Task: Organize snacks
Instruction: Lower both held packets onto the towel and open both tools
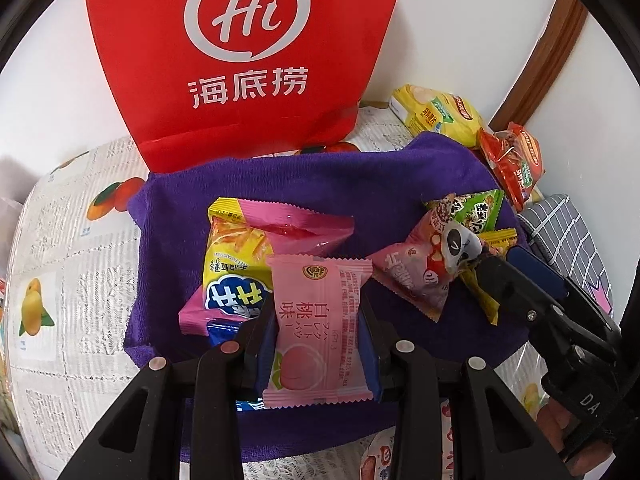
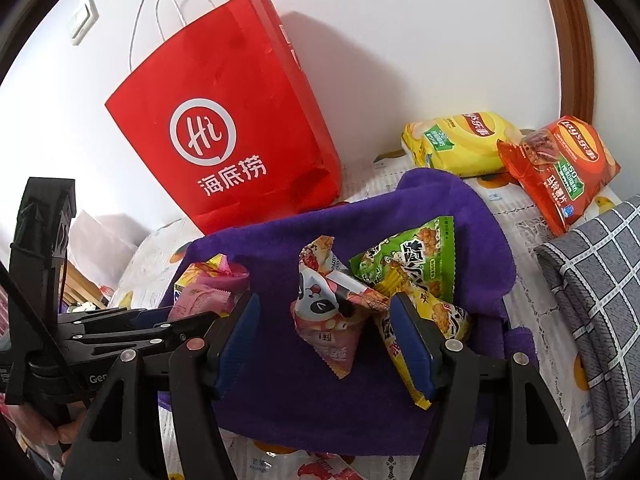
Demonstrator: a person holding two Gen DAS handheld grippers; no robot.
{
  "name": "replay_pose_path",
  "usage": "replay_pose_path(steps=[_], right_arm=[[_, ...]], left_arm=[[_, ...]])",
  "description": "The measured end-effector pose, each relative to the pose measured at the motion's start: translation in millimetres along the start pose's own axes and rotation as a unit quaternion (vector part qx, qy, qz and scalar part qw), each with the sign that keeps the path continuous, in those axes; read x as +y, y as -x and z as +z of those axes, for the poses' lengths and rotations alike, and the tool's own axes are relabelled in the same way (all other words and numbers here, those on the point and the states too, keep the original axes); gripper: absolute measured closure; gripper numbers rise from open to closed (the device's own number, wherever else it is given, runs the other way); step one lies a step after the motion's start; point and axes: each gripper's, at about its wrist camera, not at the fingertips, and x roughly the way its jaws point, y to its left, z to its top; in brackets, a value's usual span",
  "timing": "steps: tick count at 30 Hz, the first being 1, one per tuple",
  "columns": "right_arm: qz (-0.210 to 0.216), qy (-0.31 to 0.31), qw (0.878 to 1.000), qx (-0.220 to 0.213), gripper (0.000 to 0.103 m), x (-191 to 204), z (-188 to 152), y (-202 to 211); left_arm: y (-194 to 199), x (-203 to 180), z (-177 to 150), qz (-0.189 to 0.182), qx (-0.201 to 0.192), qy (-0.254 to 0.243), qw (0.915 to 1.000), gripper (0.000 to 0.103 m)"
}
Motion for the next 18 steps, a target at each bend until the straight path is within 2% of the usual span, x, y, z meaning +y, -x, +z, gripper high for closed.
replay_pose_path(steps=[5, 18], right_arm=[[0.000, 0.005, 1.000, 0.000, 0.033, 2.3, -0.8, 0.2], [0.000, 0.009, 1.000, 0.007, 0.033, 3.9, -2.2, -3.1]], left_arm=[[-0.5, -0.7, -0.3, 0.000, 0.001, -0.004, 1.0000, 0.067], [0.9, -0.6, 0.4, 0.001, -0.002, -0.008, 1.0000, 0.067]])
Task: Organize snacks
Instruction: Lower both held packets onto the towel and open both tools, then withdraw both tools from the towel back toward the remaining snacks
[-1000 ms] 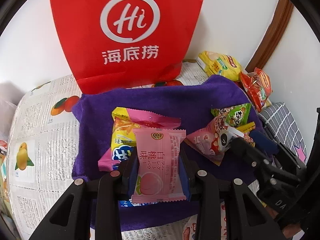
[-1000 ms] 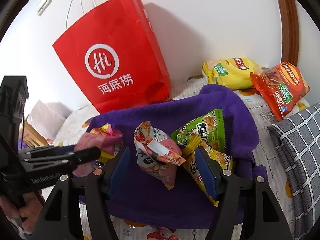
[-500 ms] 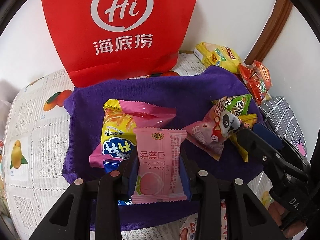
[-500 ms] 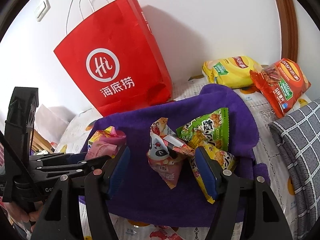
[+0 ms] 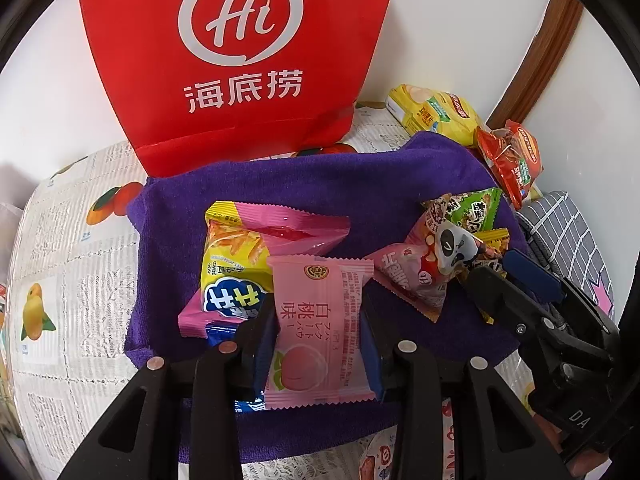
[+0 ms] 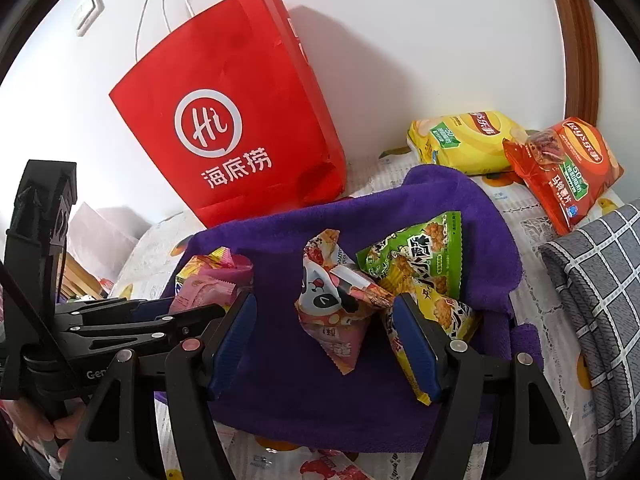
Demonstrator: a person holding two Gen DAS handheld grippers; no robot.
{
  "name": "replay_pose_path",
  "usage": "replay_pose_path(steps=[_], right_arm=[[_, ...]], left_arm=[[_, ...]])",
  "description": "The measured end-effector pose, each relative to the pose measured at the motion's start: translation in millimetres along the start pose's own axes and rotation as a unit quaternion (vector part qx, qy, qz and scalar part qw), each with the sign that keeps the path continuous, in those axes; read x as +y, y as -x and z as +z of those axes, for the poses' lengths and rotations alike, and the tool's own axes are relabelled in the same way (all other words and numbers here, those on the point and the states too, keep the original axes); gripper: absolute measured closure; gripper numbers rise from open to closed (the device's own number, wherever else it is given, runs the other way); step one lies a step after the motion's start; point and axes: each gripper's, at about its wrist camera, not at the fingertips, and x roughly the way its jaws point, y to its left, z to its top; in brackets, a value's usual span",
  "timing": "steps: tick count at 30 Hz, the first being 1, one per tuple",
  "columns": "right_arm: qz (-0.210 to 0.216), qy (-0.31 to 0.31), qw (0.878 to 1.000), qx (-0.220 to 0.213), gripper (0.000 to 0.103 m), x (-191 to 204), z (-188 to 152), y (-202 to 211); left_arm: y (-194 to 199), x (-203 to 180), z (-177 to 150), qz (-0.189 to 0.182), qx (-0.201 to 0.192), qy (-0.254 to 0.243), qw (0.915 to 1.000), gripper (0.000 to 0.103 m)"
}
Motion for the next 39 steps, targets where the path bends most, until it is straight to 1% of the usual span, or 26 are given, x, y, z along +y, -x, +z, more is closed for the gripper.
replay_pose_path(steps=[22, 29, 31, 33, 36, 39], right_arm=[[-0.001, -0.005, 1.000, 0.010, 0.032, -1.5, -0.9, -4.5], [-0.007, -0.001, 1.000, 0.012, 0.032, -0.5, -2.0, -5.6], [-0.008, -0.001, 1.000, 0.011, 0.032, -0.8, -2.1, -5.4], [-0.007, -0.002, 1.000, 0.012, 0.032, -0.9, -2.1, -5.3], [-0.007, -0.002, 1.000, 0.012, 0.032, -1.1, -1.8, -5.1], [-0.005, -0.002, 1.000, 0.010, 0.032, -1.2, -1.4, -4.0]], left_arm=[[-1.4, 1.0, 0.6, 0.002, 0.003, -0.002, 1.0000, 0.064], [-1.9, 1.5, 0.7, 0.002, 0.006, 0.001, 1.0000, 0.062], [-1.8, 2.2, 0.6, -0.001, 0.008, 0.002, 1.0000, 0.059], [-0.8, 2.7, 1.3, -0.008, 0.007, 0.004, 0.9999, 0.053], [2.2, 1.6, 1.8, -0.008, 0.003, 0.003, 1.0000, 0.048], [6.4, 1.2, 2.3, -0.007, -0.003, 0.004, 1.0000, 0.047]])
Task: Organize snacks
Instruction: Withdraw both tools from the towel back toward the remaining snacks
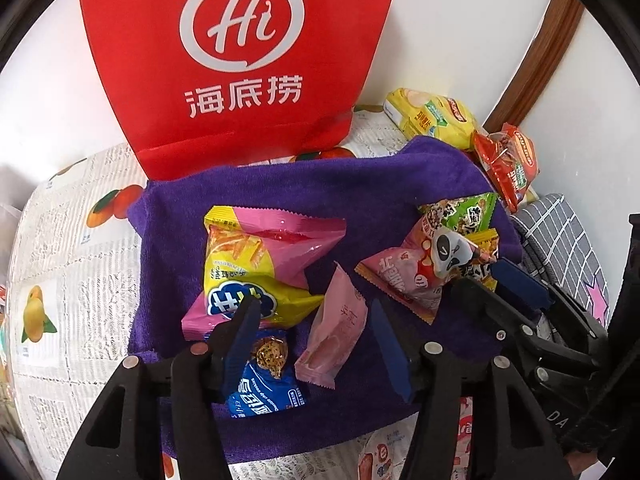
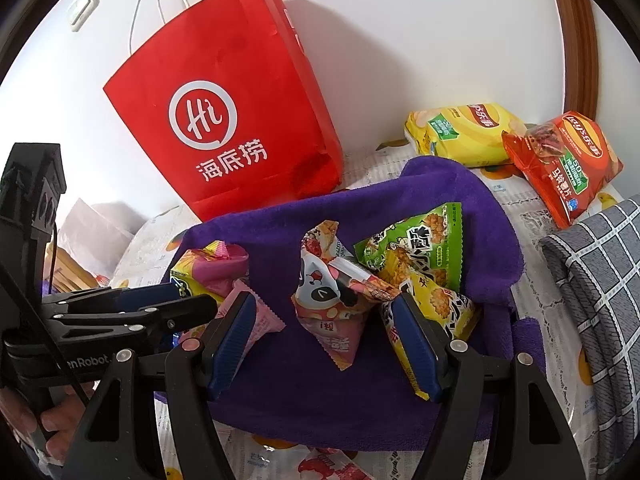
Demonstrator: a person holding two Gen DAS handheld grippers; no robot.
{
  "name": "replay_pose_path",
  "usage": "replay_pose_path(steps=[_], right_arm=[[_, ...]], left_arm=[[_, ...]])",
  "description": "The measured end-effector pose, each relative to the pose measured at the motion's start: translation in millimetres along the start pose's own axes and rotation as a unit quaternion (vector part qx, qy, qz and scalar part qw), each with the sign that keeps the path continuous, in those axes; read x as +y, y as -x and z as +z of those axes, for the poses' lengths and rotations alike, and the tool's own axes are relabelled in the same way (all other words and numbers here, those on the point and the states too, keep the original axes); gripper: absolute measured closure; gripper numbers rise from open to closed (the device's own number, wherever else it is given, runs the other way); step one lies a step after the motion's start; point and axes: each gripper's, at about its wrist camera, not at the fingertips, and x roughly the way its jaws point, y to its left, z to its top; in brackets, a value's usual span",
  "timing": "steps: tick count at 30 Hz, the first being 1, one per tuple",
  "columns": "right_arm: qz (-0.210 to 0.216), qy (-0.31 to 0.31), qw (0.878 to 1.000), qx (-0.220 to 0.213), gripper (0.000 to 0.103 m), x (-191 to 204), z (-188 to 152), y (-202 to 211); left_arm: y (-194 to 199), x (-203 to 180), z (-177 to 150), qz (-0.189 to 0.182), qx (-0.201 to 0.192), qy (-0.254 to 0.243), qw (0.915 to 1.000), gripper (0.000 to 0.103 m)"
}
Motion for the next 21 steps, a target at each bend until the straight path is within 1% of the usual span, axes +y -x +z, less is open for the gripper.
replay_pose_path(steps=[9, 14, 17, 21], right_arm=[[0.019, -0.019, 1.000, -0.002, 0.032, -1, 0, 7], [0.013, -0.015, 1.000, -0.009, 0.032, 5, -1, 22], [0.006, -0.012, 1.000, -0.010, 0.032, 9, -3, 31], [-0.002, -0.009, 1.000, -0.005, 0.032, 11, -9, 41]], left_arm=[[20, 9, 4, -0.012, -0.025, 0.017, 0.9995, 0.045], [31, 13, 6, -0.013, -0.035, 0.021, 0.9991, 0.044], [34, 15, 6, -0.006, -0.033, 0.023, 0.9992, 0.044], [38, 16, 6, -0.007, -0.034, 0.025, 0.9991, 0.044]])
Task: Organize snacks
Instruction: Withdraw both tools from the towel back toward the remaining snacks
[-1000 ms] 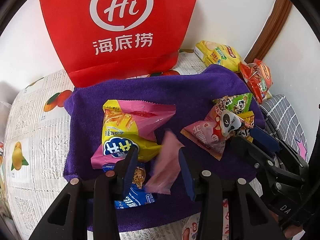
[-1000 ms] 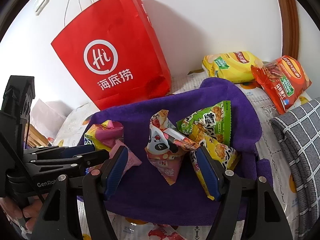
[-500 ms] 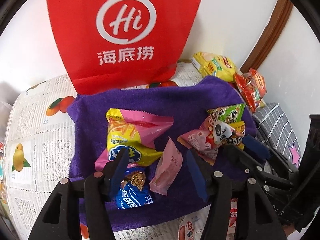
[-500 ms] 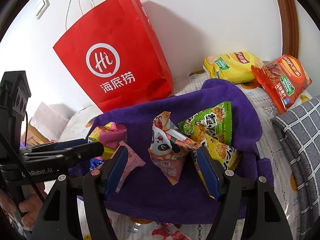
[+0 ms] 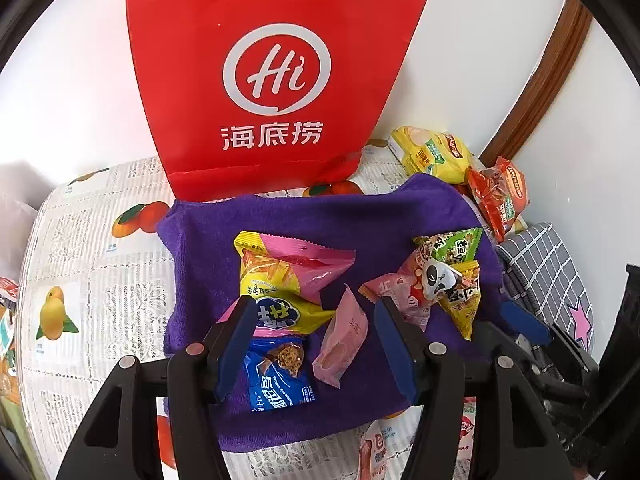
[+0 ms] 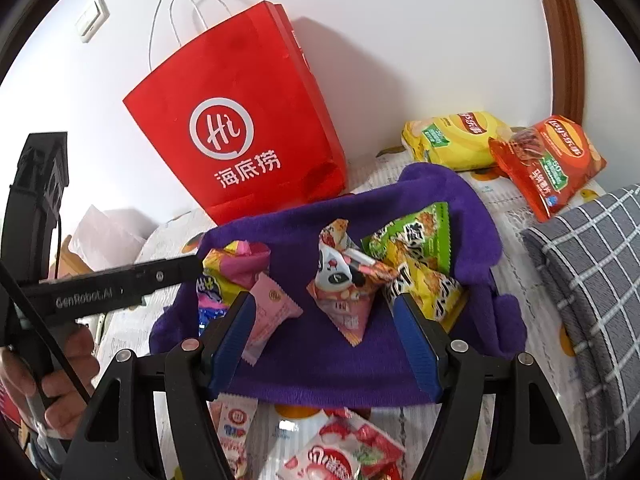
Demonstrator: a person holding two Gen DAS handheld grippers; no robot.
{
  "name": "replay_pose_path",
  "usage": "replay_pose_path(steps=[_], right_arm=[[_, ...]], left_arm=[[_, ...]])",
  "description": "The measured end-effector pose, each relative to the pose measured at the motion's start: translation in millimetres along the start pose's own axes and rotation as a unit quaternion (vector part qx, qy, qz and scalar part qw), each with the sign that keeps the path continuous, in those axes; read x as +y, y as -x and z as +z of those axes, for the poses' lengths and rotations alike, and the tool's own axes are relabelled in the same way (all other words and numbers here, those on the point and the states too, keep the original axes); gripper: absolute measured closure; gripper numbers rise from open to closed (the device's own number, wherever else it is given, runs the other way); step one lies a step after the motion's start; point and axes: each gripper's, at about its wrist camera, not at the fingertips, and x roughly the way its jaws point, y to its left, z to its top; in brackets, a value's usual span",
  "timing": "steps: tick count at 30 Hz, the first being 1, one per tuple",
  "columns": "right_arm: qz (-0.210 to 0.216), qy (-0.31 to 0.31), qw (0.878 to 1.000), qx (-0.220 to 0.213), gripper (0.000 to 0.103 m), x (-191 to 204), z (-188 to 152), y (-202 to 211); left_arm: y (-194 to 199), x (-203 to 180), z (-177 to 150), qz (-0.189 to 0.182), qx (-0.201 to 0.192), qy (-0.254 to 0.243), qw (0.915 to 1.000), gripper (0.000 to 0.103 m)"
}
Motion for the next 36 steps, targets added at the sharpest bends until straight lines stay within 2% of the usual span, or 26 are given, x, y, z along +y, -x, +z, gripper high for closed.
replay_pose_path(steps=[6, 7, 15, 21, 27, 33, 36], right_arm=[[-0.025, 0.016, 1.000, 0.003, 0.031, -1, -11, 22], [-0.033, 0.017, 0.999, 0.008, 0.028, -3, -15, 26], [-0.062, 0.007, 0.996, 0.058, 0.028, -19, -47, 31], [-0.058, 0.006, 0.994, 0.096, 0.028, -9, -72, 20], [-0.075, -0.002, 0.989, 0.130, 0.028, 2, -86, -2], [-0.112, 0.012, 0.984, 0.137, 0.028, 15, -87, -21], [-0.133, 0.015, 0.981, 0.141, 0.027, 20, -88, -32]], left_arm=[[9, 0, 1, 0.005, -0.007, 0.002, 1.0000, 0.044], [11, 0, 0, 0.005, -0.008, 0.002, 0.9999, 0.044], [17, -7, 0, 0.002, -0.008, 0.000, 1.0000, 0.044], [22, -14, -2, 0.001, -0.010, -0.010, 0.9999, 0.044], [30, -15, -2, -0.006, -0.013, -0.014, 0.9998, 0.044], [37, -16, -3, 0.001, -0.021, -0.023, 0.9995, 0.044], [39, -15, -2, -0.008, -0.019, -0.024, 0.9995, 0.044]])
